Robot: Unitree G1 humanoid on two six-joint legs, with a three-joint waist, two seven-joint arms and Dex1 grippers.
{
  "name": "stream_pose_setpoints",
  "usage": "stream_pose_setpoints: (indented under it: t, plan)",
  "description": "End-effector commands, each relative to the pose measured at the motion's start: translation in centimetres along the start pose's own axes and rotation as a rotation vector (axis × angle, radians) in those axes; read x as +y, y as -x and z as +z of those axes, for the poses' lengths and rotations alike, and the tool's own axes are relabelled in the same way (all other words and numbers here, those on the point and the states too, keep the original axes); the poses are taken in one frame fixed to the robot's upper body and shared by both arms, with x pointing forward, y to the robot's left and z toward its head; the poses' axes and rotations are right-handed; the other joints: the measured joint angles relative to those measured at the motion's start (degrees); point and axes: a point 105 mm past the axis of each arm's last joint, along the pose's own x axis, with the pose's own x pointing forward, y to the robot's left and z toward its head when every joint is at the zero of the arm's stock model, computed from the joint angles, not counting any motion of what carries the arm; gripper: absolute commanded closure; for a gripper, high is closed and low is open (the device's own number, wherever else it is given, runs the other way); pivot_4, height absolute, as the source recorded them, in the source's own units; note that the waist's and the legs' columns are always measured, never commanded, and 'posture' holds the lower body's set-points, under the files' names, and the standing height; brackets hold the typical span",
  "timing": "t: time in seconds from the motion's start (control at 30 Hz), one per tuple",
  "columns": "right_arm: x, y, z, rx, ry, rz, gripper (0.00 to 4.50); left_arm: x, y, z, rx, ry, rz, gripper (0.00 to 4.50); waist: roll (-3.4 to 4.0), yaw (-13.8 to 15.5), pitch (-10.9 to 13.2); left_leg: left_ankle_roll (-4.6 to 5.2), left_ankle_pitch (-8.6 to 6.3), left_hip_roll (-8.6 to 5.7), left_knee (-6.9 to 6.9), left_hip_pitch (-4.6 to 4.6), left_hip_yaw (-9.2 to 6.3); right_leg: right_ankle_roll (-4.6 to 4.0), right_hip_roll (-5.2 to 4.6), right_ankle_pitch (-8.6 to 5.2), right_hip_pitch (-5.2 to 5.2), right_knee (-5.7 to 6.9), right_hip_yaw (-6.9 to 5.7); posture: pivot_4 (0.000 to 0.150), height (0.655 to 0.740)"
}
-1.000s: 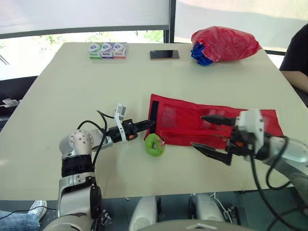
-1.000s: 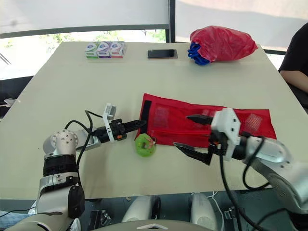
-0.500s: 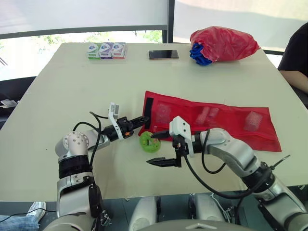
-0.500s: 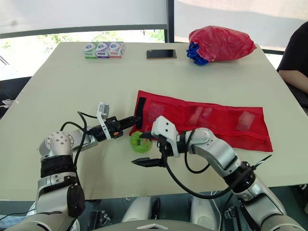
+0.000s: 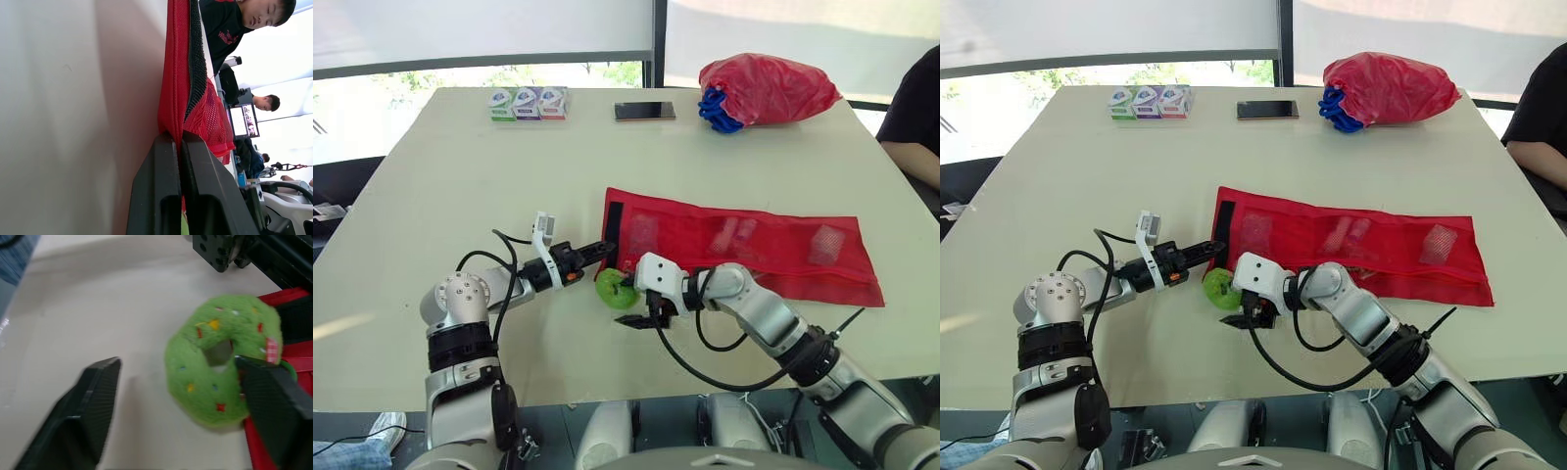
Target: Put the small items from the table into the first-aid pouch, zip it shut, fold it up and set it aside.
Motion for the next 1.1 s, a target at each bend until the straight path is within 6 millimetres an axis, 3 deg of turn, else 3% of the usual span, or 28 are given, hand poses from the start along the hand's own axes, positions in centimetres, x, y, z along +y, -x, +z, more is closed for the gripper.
stream_pose_setpoints:
  t: [0.03, 0.17, 0.2, 0.4, 0.57, 0.67, 0.77, 1.1]
  plan:
    - [-1.1, -0.1, 0.2, 0.007, 0.031, -0.068, 2.33, 0.0, 0.4, -0.2, 0.013, -0.013, 0.01, 4.5, 0.0, 0.0, 0.0, -0.01, 0.01, -0.01, 0.0, 0.0, 0.0, 0.0, 0.0, 0.0, 0.0, 0.0, 0.0, 0.15, 0.74]
    - [-1.7, 0.4, -0.3, 0.028, 0.063, -0.103, 4.33, 0.3, 0.5, -0.2, 0.011, -0.013, 0.018, 4.5, 0.01, 0.0, 0.0, -0.02, 0.01, -0.01, -0.01, 0.0, 0.0, 0.0, 0.0, 0.0, 0.0, -0.01, 0.0, 0.15, 0.74]
    - [-1.8, 0.6, -0.6, 0.043, 0.076, -0.11, 4.43, 0.3, 0.5, -0.2, 0.009, -0.013, 0.018, 4.5, 0.0, 0.0, 0.0, -0.02, 0.01, 0.0, -0.01, 0.0, 0.0, 0.0, 0.0, 0.0, 0.0, -0.01, 0.0, 0.15, 0.74]
    - [-2.0, 2.1, -1.0, 0.024, 0.061, -0.151, 4.43, 0.7, 0.7, -0.4, 0.004, -0.014, 0.024, 4.5, 0.01, 0.09, 0.0, -0.02, 0.01, 0.0, -0.01, 0.0, -0.01, 0.0, -0.06, 0.0, 0.02, -0.02, 0.0, 0.15, 0.74]
    - [-1.2, 4.9, 3.1, -0.234, -0.087, -0.168, 4.43, 1.3, 1.0, -0.2, -0.007, -0.04, 0.049, 4.5, 0.01, 0.1, 0.01, -0.02, 0.01, 0.04, -0.07, -0.02, -0.04, -0.01, -0.08, 0.0, 0.01, -0.05, -0.02, 0.15, 0.74]
    - [-0.7, 7.2, 4.4, -0.342, -0.182, -0.209, 4.43, 1.6, 1.4, -0.1, -0.005, -0.069, 0.067, 4.5, 0.04, 0.06, 0.02, -0.02, 0.01, 0.08, -0.1, 0.02, -0.02, -0.01, -0.09, 0.0, 0.01, -0.05, 0.0, 0.15, 0.74]
    - [-0.3, 9.4, 3.8, -0.382, -0.28, -0.278, 4.43, 2.1, 1.7, 0.0, 0.0, -0.092, 0.09, 4.5, 0.04, 0.22, 0.02, -0.03, 0.01, 0.09, -0.21, 0.03, -0.09, -0.03, -0.1, -0.01, 0.01, -0.06, -0.04, 0.15, 0.74]
    - [0.4, 13.4, -0.1, -0.379, -0.472, -0.533, 4.43, 2.8, 2.0, 0.0, 0.004, -0.121, 0.121, 4.5, 0.11, 0.13, 0.01, 0.18, -0.1, 0.07, -0.45, 0.15, -0.03, -0.06, -0.16, -0.02, 0.0, -0.08, 0.01, 0.15, 0.74]
